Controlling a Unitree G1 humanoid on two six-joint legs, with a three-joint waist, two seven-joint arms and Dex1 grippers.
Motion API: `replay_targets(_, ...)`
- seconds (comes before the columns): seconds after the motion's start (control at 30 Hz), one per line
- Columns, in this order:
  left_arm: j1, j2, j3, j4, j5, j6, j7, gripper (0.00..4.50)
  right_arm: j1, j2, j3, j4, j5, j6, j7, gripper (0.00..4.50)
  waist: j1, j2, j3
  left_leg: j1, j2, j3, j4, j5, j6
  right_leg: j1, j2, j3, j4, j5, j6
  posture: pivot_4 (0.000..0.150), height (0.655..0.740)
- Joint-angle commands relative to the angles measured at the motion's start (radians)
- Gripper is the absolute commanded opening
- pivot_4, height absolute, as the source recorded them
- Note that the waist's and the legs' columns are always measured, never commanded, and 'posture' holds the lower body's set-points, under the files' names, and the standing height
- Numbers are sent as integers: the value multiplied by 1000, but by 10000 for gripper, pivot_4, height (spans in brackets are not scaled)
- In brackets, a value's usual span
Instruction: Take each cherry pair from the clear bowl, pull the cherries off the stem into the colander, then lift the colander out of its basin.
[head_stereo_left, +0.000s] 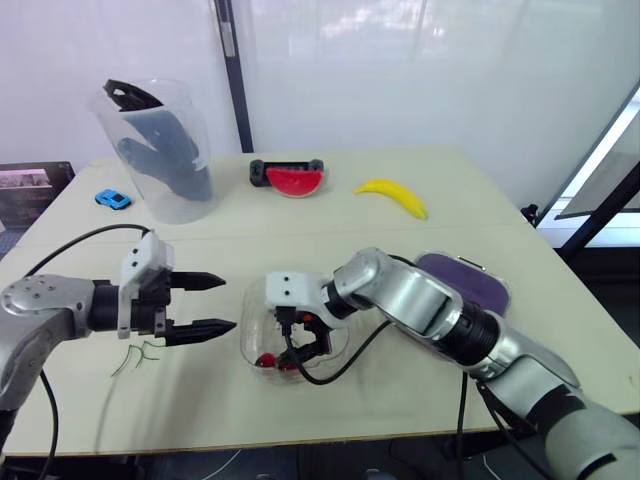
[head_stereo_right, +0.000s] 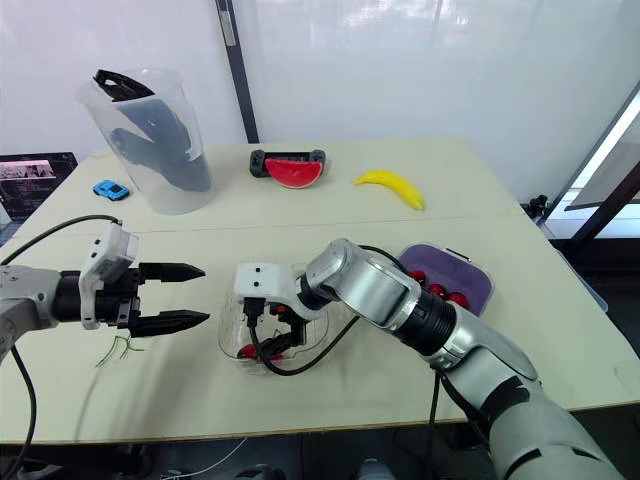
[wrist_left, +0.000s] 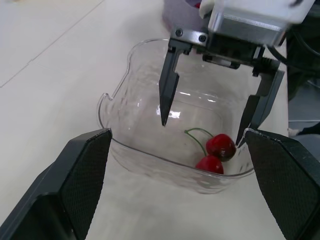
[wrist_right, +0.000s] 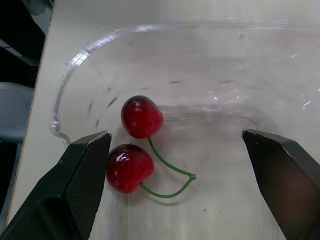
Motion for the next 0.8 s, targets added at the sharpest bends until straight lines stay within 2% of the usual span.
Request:
replay_targets(0.03, -12, -1, 3, -6, 12, -24, 2, 44445, -4, 38, 18, 28, -22, -26, 15, 45000, -1, 0, 0, 0, 0, 0, 0, 0, 0, 0, 0, 0, 0, 0, 0, 1500, 7400)
replay_targets(0.3, -13, -1, 1, -4, 18, -21, 5, 44445, -10, 113, 52, 163, -97, -103, 24, 45000, -1, 0, 0, 0, 0, 0, 0, 0, 0, 0, 0, 0, 0, 0, 0, 1500, 7400)
replay_targets(0.4, -14, -4, 1, -5, 19, -18, 8, 45000, -7, 132, 54, 196, -114, -125, 32, 36269, -1, 0, 0, 0, 0, 0, 0, 0, 0, 0, 0, 0, 0, 0, 0, 1500, 7400)
replay_targets(0.5, -13, -5, 1, -5, 20, -17, 11, 45000, -2, 146, 57, 219, -132, -146, 43, 21473, -2, 0, 0, 0, 0, 0, 0, 0, 0, 0, 0, 0, 0, 0, 0, 1500, 7400)
replay_targets(0.8, -17, -9, -4, 0, 28, -23, 16, 45000, 7, 151, 35, 223, -163, -169, 67, 21473, -1, 0, 0, 0, 0, 0, 0, 0, -1, 0, 0, 0, 0, 0, 0, 1500, 7400)
